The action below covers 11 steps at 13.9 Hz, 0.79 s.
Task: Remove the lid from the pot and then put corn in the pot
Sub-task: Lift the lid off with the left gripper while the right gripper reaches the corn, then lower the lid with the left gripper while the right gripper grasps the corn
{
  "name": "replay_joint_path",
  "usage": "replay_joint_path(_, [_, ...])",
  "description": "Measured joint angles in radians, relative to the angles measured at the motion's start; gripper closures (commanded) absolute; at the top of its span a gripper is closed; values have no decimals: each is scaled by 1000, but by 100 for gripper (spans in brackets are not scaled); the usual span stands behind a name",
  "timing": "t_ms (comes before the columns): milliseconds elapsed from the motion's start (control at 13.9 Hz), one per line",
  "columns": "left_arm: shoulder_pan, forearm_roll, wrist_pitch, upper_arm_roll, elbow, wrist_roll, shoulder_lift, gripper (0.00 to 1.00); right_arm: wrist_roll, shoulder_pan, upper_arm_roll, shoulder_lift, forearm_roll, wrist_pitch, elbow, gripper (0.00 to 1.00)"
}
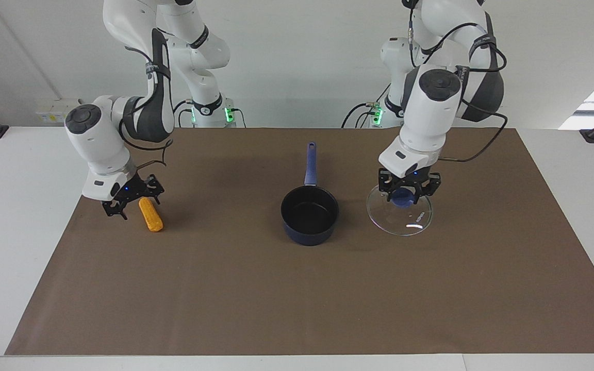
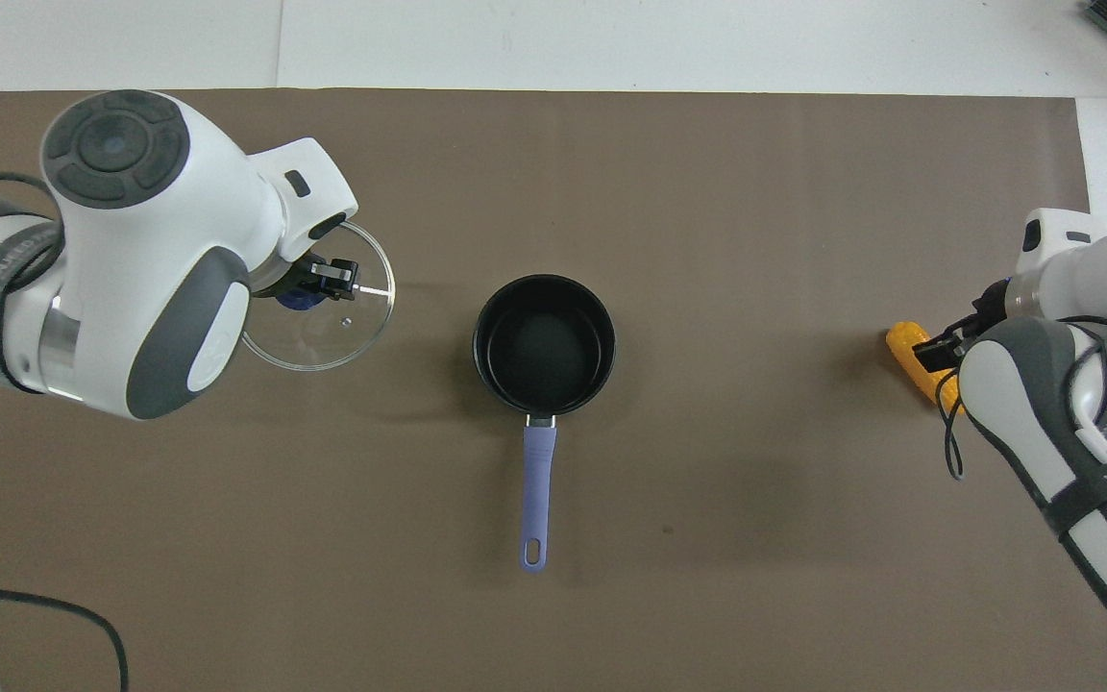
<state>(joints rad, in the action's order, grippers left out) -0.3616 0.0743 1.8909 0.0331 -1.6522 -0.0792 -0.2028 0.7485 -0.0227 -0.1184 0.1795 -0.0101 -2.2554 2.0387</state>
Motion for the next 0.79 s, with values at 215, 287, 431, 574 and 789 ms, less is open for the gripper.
replay_joint_path(215, [116, -28, 1, 0, -43, 171, 29, 100, 41, -9, 0, 33, 0, -48, 41, 0])
replay_joint_path(287, [161, -34, 1, 1, -56, 233, 34, 100, 56, -10, 0, 46, 0, -80, 58, 0])
replay_joint_path(431, [222, -38, 9, 0, -76, 316, 39, 100, 72, -15, 0, 66, 0, -113, 80, 0])
replay_joint_path(574, [264, -42, 47, 0, -120, 371, 54, 100, 87, -22, 0, 72, 0, -119, 86, 69])
replay_joint_path(789, [288, -42, 137, 0, -240, 386, 103, 100, 90, -33, 0, 72, 0, -119, 87, 100])
